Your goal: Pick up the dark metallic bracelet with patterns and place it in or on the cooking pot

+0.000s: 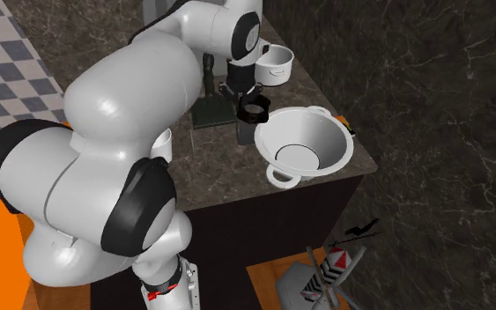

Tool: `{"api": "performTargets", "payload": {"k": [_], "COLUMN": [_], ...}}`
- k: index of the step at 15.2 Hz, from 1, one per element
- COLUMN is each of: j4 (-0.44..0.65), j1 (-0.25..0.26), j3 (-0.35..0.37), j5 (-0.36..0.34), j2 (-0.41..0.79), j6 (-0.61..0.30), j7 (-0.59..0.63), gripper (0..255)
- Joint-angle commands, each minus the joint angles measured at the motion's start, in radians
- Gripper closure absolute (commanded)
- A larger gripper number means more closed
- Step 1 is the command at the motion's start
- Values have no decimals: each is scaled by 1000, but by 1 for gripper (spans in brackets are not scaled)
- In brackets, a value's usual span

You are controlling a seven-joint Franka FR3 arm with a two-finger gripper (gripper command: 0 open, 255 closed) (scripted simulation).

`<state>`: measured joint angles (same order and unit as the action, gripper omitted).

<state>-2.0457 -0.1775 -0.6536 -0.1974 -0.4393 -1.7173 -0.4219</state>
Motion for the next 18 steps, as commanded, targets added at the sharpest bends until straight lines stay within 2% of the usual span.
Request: {"api": "performTargets", "payload": {"k": [1,7,12,18], "j4": [30,172,316,228], "j1": [-7,1,10,5], "j3": [-45,-217,-395,-390], "j5": [-2,49,181,171], "j2": [20,151,336,325], "j6": [6,19,38,-43], "j7": [-57,-249,-452,-448], "gripper": [255,255,255,255]}}
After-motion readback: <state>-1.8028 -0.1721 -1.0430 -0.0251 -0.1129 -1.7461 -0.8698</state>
